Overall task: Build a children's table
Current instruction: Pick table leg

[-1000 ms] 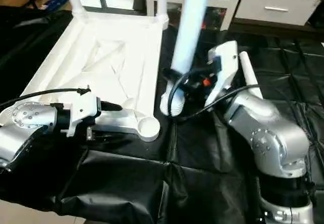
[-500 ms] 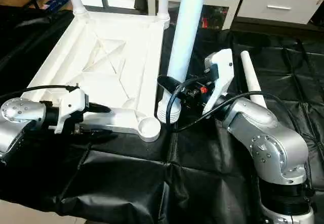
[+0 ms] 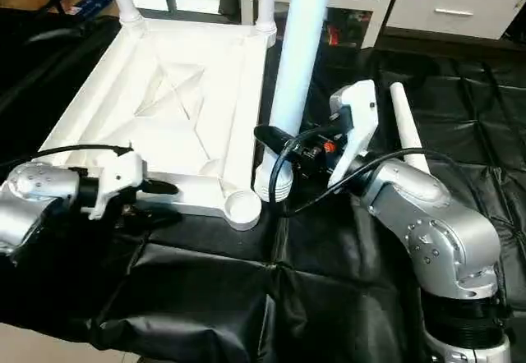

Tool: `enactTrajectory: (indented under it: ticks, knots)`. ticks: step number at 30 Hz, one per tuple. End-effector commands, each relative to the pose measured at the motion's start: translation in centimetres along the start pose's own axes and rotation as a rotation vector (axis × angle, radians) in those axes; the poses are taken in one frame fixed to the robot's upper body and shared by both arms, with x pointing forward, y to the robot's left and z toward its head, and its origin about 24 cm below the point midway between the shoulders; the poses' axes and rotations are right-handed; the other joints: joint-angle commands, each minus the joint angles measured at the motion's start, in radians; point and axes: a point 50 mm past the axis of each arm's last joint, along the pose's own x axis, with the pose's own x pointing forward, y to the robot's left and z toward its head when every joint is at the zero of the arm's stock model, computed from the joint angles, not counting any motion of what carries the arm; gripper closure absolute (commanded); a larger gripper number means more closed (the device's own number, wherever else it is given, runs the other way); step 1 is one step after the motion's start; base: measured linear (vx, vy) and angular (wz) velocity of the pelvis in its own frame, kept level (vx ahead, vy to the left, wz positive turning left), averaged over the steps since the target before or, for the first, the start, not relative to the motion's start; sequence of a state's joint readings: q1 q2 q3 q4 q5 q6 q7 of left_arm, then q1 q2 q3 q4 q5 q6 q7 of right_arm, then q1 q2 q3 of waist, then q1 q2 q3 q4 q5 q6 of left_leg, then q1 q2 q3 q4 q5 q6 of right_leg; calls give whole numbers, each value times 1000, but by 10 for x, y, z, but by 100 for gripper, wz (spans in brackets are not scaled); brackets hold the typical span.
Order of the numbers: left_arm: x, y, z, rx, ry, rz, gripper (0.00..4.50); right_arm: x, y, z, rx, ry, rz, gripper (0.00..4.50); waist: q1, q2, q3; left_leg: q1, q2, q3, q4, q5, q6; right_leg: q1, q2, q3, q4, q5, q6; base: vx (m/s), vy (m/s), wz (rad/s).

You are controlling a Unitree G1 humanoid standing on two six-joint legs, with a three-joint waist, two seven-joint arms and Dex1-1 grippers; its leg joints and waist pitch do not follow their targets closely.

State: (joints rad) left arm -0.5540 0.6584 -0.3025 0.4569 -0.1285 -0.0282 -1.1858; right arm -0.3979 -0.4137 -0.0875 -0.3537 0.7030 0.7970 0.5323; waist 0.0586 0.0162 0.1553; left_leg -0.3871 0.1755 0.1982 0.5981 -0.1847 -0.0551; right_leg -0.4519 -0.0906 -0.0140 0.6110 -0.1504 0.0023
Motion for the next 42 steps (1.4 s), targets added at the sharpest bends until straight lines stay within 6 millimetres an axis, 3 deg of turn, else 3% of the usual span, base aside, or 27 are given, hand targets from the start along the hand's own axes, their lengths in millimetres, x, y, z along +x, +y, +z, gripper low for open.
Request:
enactTrajectory:
  ticks: [1,13,19,27,33,38,42]
  knots:
    - [1,-1,-2,10,16,-16,262,0,5,4,-18,-5,24,266,2,7,-86,25,32,-13,-78,-173,-16,61,-35,29,-55,-135,-250,0,0,0]
    - [-2,-6,-12,58,116,-58,363,1,2,5,-29,-1,27,266,0,1,-83,24,34,-14,-81,-189,-17,59,-37,30,-60,-186,-230,0,0,0]
    - [-2,-6,-11,38,87,-45,401,1,1,6,-30,-2,29,266,-3,0,-83,23,34,-14,-81,-181,-15,58,-37,30,-59,-184,-233,0,0,0]
    - [3,-15,-6,-32,3,-26,445,3,-4,8,-16,-42,-29,266,-20,-3,-82,17,34,-14,-79,-147,8,64,-39,30,-57,-153,-251,0,0,0]
    - [16,-30,1,-74,-60,-15,450,5,-7,2,17,-53,-75,266,-21,-2,-78,20,35,-10,-80,-145,28,60,-34,31,-62,-165,-252,0,0,0]
    - [24,-37,4,-93,-78,-12,450,8,-6,1,31,-59,-72,266,-22,-5,-72,20,34,-11,-84,-167,25,58,-35,32,-69,-225,-223,0,0,0]
    - [26,-38,5,-76,-77,4,450,9,-6,-2,33,-52,-70,266,-23,-4,-71,20,33,-12,-85,-161,28,55,-32,32,-71,-221,-214,0,0,0]
